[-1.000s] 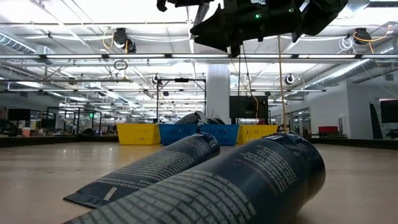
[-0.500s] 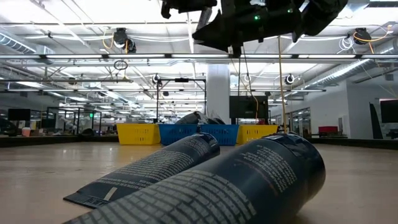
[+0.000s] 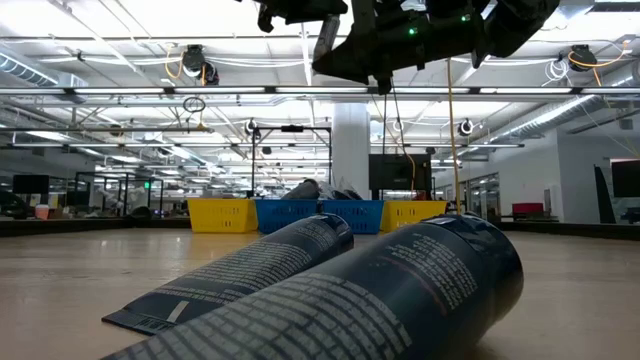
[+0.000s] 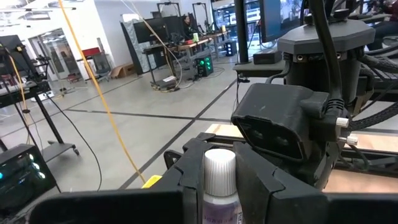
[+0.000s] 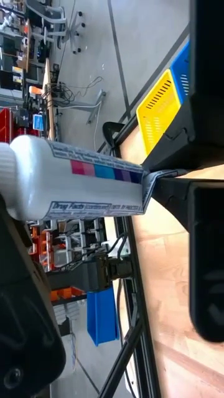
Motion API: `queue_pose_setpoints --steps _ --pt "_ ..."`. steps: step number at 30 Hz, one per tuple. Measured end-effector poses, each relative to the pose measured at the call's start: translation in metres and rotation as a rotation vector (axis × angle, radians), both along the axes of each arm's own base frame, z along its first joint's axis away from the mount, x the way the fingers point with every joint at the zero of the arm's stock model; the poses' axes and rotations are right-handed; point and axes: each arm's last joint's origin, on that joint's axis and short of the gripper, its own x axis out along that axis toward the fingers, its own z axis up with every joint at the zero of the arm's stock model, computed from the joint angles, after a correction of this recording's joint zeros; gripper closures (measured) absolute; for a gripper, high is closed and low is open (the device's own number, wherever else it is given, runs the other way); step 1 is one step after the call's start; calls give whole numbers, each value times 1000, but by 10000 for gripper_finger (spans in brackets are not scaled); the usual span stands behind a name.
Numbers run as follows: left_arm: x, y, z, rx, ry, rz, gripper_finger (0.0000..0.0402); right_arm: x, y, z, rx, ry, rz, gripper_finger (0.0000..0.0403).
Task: Pick & Place Travel size toiletries
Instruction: Put the white toothpaste into the right yellow bin
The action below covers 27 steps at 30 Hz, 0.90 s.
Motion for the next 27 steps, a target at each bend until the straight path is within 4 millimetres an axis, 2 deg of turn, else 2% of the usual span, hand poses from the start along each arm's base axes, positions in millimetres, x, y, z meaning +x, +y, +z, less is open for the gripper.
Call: queue_pose_setpoints --steps 8,14,19,23,27 --pt "0 0 0 49 20 6 337 0 -1 -1 0 15 -9 402" --pt "-11 -1 13 112 19 133 335 0 -4 -2 2 30 -24 403" --pt "-23 -2 26 132 0 200 335 -2 -14 -1 4 38 -45 402" --pt "-37 -5 43 152 -37 293 335 -5 -27 -18 40 146 -88 402" --pt "-43 -11 44 163 2 331 335 -8 -41 -12 44 124 -131 402"
